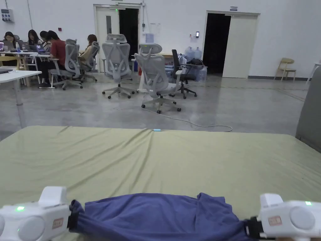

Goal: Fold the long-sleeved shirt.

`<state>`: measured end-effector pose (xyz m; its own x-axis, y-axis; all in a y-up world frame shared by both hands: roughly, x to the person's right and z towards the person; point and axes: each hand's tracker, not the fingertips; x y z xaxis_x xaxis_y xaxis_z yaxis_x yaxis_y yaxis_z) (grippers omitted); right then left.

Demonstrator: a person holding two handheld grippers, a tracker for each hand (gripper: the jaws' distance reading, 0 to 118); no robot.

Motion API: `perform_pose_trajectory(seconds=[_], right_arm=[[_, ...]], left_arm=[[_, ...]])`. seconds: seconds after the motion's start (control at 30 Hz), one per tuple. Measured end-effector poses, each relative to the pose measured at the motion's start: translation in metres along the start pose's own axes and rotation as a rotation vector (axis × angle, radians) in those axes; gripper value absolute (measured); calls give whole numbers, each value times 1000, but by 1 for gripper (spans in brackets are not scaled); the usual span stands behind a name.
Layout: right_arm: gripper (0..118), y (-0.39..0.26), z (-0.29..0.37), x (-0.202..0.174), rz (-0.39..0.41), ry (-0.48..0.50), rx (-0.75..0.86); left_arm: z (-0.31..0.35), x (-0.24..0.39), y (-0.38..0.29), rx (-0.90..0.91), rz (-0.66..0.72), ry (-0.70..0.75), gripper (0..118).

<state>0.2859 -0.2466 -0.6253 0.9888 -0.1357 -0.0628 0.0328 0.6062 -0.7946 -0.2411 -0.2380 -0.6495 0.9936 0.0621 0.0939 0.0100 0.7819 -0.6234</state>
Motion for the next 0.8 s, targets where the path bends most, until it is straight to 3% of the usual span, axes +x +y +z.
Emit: perform_pose_trajectory(seconds=[0.43,0.67,0.8], right_arm=[[5,-212,188,-52,158,57,-156],[5,-266,204,-67,267,18,-328],[5,-279,184,-62,205,50,-419]], left_arm=[[220,-51,-166,-130,13,3,2],[255,-41,-221,-232,-67,-5,2],[249,-48,-242,-316,21,14,2]])
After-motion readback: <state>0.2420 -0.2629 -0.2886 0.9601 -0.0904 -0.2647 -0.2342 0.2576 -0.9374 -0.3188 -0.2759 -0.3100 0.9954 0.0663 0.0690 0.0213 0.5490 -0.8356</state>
